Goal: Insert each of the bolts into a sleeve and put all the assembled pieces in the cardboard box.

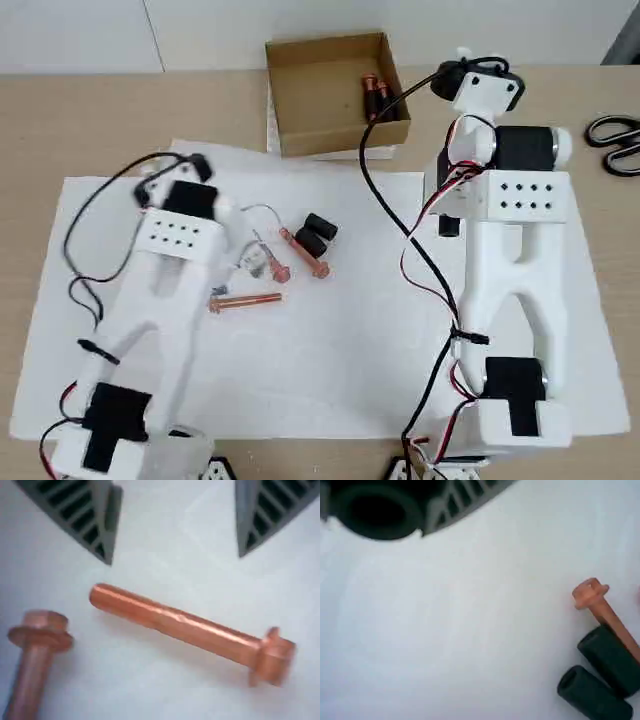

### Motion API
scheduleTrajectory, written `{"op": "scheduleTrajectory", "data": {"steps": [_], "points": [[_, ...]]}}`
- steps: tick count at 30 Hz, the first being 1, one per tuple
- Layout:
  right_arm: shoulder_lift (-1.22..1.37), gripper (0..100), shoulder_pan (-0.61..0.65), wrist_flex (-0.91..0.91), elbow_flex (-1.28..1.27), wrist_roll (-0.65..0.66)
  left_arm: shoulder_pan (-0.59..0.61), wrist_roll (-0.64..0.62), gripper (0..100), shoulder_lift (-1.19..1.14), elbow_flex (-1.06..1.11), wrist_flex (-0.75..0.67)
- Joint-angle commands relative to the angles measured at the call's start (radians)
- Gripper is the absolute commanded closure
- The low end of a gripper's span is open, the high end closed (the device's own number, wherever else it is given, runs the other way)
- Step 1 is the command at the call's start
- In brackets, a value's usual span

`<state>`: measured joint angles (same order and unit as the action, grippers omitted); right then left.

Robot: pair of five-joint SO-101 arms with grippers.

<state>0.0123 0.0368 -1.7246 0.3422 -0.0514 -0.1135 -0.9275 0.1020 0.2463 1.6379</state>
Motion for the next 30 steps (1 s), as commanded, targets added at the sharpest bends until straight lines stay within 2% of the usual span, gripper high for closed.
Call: {"op": "scheduleTrajectory", "data": {"steps": [1,5,14,17,21,30], "points": [[-0.015,99.5,0.001,-0.01,0.006,-0.002,0.035,-0.006,84,0.041,-0.028,0.038],[-0.015,99.5,0.001,-0.01,0.006,-0.002,0.029,-0.009,84,0.041,0.073,0.02],[-0.015,99.5,0.001,-0.01,0.006,-0.021,0.029,-0.011,85,0.041,0.268,-0.201],[-0.015,99.5,0.001,-0.01,0.006,-0.023,0.029,-0.02,85,0.044,0.263,-0.206],[-0.015,99.5,0.001,-0.01,0.006,-0.023,0.029,-0.092,84,0.049,0.263,-0.204],[-0.015,99.5,0.001,-0.01,0.006,-0.026,0.028,-0.118,84,0.041,0.271,-0.23]]}}
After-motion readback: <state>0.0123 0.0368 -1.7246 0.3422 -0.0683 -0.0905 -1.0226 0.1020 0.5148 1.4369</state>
